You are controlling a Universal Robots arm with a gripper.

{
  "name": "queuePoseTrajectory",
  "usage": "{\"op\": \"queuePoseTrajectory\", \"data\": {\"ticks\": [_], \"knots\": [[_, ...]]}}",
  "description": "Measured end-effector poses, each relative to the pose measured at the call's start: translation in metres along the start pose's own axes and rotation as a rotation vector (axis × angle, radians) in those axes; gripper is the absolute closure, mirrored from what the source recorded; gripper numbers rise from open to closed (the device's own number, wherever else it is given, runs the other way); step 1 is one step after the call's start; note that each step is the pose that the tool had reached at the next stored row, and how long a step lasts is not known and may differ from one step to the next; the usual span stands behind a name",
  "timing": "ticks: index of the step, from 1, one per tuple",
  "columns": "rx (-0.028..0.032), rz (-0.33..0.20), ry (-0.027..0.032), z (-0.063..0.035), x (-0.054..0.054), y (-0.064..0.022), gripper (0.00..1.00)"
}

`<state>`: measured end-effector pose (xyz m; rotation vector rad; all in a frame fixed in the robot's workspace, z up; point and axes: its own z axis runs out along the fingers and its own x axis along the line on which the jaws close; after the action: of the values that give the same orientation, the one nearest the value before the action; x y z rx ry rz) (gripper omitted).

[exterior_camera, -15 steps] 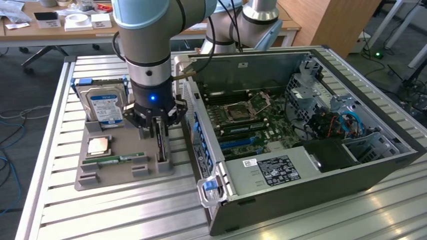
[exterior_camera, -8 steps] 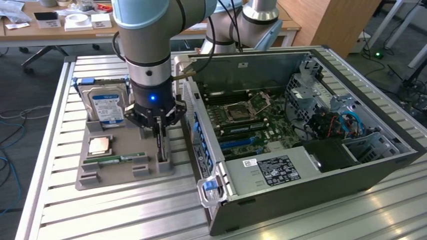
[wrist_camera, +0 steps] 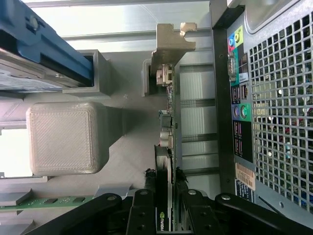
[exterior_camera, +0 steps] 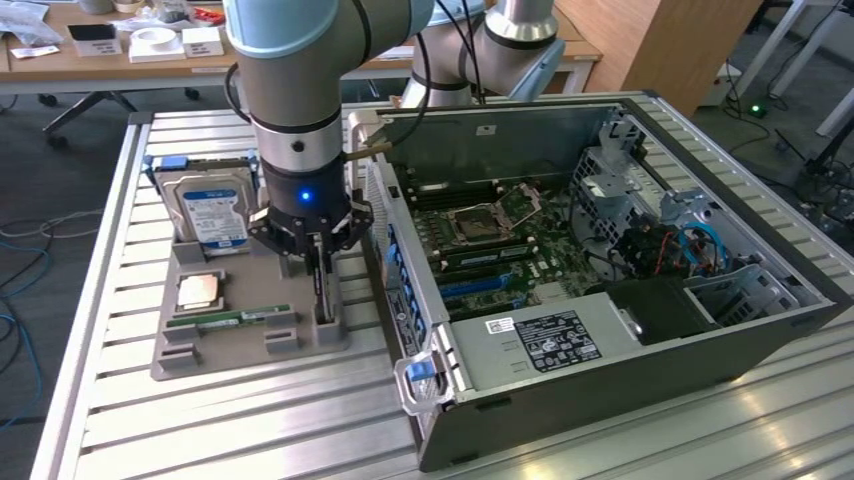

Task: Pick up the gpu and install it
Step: 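Pick up the gpu and move the gpu toward the slot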

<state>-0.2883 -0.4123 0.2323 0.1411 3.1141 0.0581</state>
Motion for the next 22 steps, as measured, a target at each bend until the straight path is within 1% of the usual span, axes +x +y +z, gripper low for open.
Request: {"op": "queuePoseTrajectory", "data": {"ticks": [3,7,17,22], "knots": [[0.0,-0.004,0.0002,0.0,0.0,0.0,0.74],[-0.0012,-0.056,0.0021,0.0002,0.0,0.0,0.74],[-0.0019,-0.058,0.0017,-0.0001,-0.0001,0.0001,0.74],[-0.0013,-0.058,0.0022,-0.0046,-0.0001,0.0002,0.74]]}}
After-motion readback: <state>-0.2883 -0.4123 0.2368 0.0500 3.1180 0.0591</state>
